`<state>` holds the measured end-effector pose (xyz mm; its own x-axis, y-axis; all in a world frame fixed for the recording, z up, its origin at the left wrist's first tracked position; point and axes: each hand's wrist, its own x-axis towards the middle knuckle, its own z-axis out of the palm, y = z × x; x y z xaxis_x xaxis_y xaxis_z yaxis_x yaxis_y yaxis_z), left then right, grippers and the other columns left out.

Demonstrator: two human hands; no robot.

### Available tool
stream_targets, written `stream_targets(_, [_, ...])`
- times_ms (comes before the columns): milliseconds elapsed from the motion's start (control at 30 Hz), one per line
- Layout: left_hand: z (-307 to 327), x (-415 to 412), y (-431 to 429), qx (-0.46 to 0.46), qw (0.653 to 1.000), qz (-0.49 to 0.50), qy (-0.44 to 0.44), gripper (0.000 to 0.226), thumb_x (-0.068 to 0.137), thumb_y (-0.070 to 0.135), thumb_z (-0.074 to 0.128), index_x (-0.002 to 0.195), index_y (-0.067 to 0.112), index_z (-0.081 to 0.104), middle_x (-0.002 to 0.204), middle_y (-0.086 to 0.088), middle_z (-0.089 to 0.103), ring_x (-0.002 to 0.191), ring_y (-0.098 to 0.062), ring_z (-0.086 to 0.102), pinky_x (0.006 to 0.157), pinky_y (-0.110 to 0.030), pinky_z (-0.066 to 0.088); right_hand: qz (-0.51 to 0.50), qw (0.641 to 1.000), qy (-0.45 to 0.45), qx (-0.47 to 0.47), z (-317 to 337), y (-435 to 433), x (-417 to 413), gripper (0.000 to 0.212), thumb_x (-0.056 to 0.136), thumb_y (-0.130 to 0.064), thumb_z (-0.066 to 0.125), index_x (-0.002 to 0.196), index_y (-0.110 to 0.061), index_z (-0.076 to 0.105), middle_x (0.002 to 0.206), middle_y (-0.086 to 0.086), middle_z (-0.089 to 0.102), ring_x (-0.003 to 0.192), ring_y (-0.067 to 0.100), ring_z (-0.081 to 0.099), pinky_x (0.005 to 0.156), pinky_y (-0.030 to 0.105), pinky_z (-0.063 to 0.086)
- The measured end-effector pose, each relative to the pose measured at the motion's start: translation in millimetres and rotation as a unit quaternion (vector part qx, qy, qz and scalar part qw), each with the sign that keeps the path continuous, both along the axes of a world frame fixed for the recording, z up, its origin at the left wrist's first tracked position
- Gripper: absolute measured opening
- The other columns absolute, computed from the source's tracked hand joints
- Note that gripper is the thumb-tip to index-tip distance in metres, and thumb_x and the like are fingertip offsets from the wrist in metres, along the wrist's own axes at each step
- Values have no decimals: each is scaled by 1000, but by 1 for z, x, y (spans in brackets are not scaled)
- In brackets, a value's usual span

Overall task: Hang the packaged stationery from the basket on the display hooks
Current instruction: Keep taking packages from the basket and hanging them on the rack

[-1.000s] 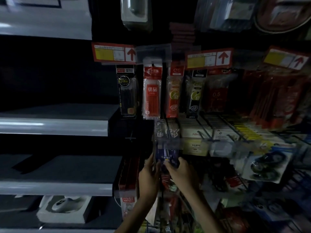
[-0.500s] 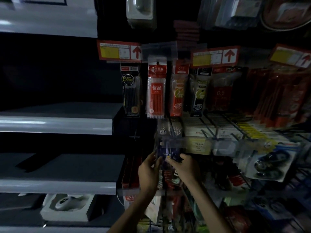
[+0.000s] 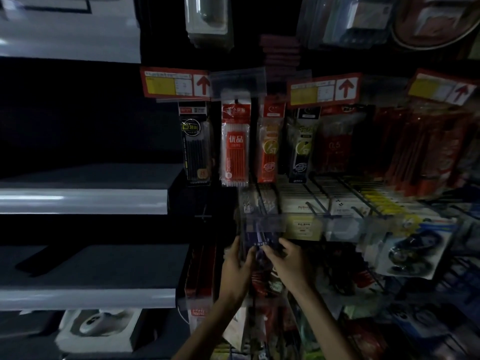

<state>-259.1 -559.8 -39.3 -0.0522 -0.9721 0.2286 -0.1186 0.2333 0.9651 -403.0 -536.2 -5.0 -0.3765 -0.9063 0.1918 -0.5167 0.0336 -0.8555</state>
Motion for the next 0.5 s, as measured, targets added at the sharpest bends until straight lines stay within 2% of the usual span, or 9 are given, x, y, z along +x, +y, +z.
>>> stream_targets(100, [-8,-2,-3,-9,1000,-9,10,73,98,69,56,158,31,42,148,11,62,135,-6,59,113,-46,51,0,1000,4,-12,-6,-3,-1,68,75,-80,63,115,-25,73,95,-11,78,85,2,74,73,39,64])
stream_targets(200, [-10,-1,-7,-5,1000,-8,17,76,95,73,58,157,32,43,146,11,63,133,-7,61,110,-47,53,-1,1000,2,-5,-10,-7,-2,75,72,-84,62,118,-25,73,96,-11,78,87,2,74,74,35,64])
stream_targets(300, [-16,3,-14,-5,1000,-8,10,77,91,77,59,155,38,43,149,11,61,135,-11,61,109,-50,54,-5,1000,8,1,-7,-4,-1,77,70,-86,61,116,-27,74,93,-11,78,84,4,74,74,37,63])
stream_targets(367, [-17,6,-14,-8,1000,-1,-2,74,93,75,60,155,39,43,150,11,59,135,-12,60,108,-49,54,-17,1000,-6,2,-5,2,2,67,77,-78,65,117,-26,73,99,-9,78,88,10,74,77,40,63])
stream_targets(433, [-10,8,-5,-18,1000,11,-18,73,95,69,62,157,34,42,154,11,55,138,-9,56,111,-45,53,-59,998,-23,-25,-1,12,4,56,86,-69,64,117,-23,72,100,-7,76,89,13,74,75,37,62])
stream_targets(500, [-1,13,8,-50,997,40,-50,68,100,58,62,158,29,42,158,9,49,141,-4,48,116,-35,44,-98,988,-80,-90,2,27,6,41,95,-60,61,104,-22,74,92,-11,74,78,0,71,64,21,57])
